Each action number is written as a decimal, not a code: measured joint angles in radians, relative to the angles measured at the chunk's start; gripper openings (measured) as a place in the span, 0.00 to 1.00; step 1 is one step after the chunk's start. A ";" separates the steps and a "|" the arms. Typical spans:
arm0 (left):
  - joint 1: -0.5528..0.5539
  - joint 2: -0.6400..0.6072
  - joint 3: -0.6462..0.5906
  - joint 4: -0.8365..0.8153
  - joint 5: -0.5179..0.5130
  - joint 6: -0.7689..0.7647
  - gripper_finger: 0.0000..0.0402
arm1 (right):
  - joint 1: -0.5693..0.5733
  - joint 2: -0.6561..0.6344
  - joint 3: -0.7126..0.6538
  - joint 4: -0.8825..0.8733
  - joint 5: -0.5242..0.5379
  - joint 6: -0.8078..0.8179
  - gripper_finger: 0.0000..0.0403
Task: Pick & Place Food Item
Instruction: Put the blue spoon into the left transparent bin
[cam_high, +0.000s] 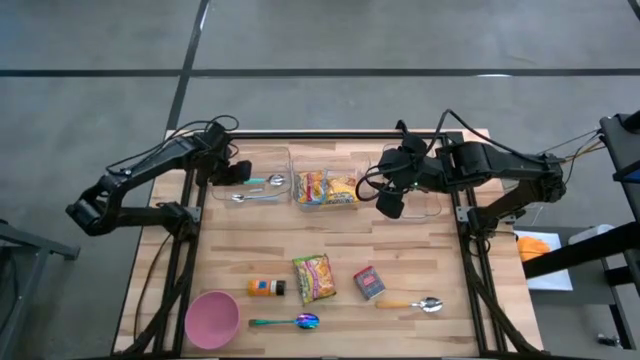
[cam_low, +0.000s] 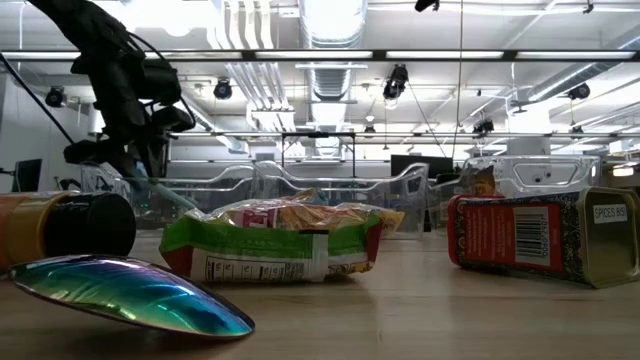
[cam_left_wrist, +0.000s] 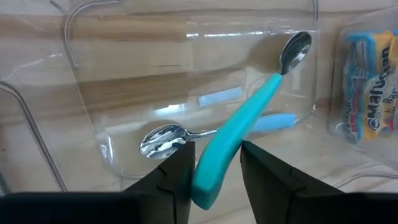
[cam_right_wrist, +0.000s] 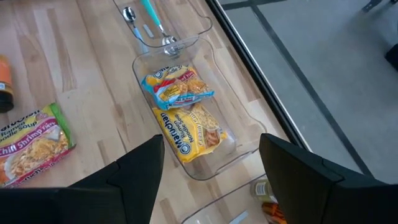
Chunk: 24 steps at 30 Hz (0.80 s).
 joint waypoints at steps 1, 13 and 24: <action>0.000 0.005 0.000 -0.001 0.001 0.000 0.33 | 0.000 0.000 0.000 0.000 0.000 -0.001 0.65; 0.000 0.108 0.000 -0.030 0.004 0.026 0.33 | 0.000 0.000 0.000 0.000 0.000 -0.009 0.65; 0.000 0.178 0.005 -0.034 -0.029 0.043 0.33 | 0.000 -0.001 0.000 0.000 0.000 -0.017 0.65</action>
